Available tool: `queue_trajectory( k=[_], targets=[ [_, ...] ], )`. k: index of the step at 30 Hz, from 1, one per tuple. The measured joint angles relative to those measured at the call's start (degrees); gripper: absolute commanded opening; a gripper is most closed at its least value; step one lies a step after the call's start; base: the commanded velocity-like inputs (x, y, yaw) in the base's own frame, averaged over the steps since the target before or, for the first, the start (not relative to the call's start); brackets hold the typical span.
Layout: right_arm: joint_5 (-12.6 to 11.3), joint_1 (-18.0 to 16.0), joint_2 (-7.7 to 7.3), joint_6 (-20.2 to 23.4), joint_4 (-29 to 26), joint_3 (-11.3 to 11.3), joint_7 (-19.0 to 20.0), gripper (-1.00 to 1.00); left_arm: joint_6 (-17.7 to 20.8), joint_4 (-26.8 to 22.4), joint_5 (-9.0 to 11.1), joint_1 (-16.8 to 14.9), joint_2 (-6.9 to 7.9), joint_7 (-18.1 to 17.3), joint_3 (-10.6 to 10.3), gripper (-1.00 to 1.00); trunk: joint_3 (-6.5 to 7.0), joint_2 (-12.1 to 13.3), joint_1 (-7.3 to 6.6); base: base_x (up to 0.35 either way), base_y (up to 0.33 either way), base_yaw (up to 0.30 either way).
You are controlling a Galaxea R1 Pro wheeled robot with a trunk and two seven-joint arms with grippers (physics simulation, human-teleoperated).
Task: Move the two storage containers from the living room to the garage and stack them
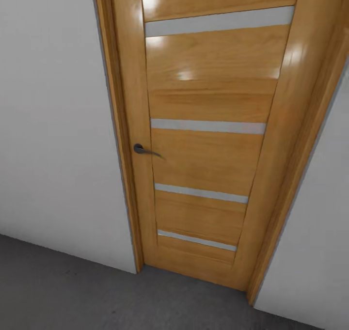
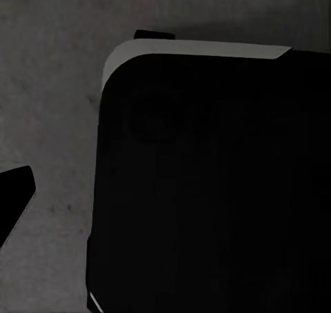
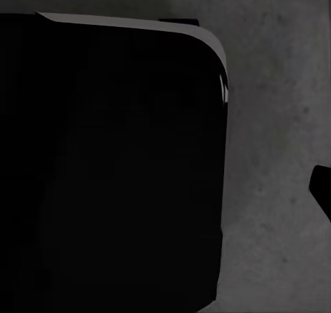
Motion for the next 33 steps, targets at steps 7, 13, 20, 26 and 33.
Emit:
queue_trajectory(
  k=[7,13,20,26,33],
  targets=[
    [0.0,0.0,0.05,0.1,0.0,0.0,0.0,1.00,-0.4,0.2,0.1,0.0,0.02,0.0,0.0,1.00,0.00,0.0,0.00,0.000,0.000,-0.286],
    [0.0,0.0,0.08,0.3,0.0,0.1,0.0,1.00,-0.7,0.2,0.0,0.0,-0.06,0.0,0.0,1.00,0.00,0.0,0.00,0.000,0.000,-0.149],
    [0.4,0.0,0.02,0.2,0.0,0.4,0.0,1.00,-0.9,0.2,0.1,0.0,0.00,0.0,0.0,1.00,0.00,0.0,-0.02,0.104,0.106,-0.015],
    [0.7,0.0,0.03,0.2,0.0,0.7,0.0,1.00,-0.7,0.2,0.1,0.0,-0.02,0.0,0.0,1.00,0.00,0.0,-0.02,0.198,0.249,-0.001],
    [0.6,0.0,0.08,0.4,0.0,0.9,0.0,1.00,-0.8,0.2,0.1,0.0,0.03,0.0,0.0,1.00,0.00,0.0,-0.02,0.166,0.284,0.000]
  ],
)
